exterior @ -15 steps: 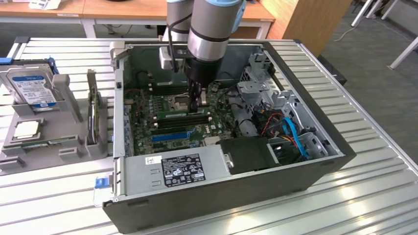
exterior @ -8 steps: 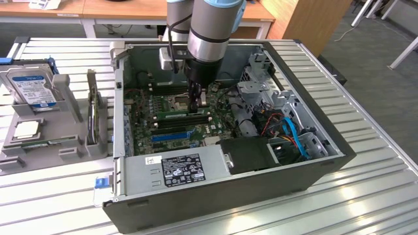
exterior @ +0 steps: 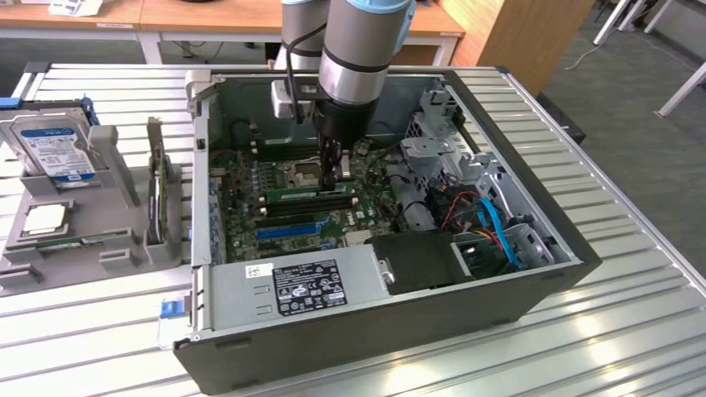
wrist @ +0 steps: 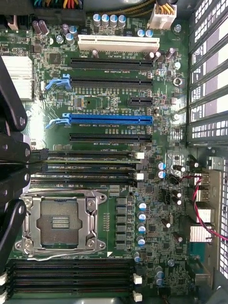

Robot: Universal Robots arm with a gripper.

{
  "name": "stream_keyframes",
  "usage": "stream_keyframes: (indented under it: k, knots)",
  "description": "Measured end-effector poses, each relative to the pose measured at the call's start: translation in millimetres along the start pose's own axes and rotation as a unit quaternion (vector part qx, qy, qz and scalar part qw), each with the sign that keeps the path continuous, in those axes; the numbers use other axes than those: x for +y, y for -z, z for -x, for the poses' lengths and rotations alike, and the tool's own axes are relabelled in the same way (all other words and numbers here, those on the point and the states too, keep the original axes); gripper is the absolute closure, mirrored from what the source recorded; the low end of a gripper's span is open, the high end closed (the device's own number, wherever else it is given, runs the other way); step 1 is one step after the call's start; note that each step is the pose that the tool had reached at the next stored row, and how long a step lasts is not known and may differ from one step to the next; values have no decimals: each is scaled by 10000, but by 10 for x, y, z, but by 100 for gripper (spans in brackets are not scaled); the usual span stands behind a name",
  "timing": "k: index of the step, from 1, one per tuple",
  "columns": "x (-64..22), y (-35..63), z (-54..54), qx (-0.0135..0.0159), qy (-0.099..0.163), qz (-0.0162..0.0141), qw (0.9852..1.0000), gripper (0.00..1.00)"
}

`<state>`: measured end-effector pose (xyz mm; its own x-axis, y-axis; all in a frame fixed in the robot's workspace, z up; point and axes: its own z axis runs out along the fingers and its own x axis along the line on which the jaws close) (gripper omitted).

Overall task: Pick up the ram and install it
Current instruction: 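Insert the ram into the slot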

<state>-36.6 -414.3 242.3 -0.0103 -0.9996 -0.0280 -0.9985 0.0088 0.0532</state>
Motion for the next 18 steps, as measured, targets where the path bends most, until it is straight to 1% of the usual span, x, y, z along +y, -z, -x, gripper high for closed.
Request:
stream_keyframes:
  k: [18]
  knots:
    - [-2, 2, -51, 0, 1, 0, 10000, 88]
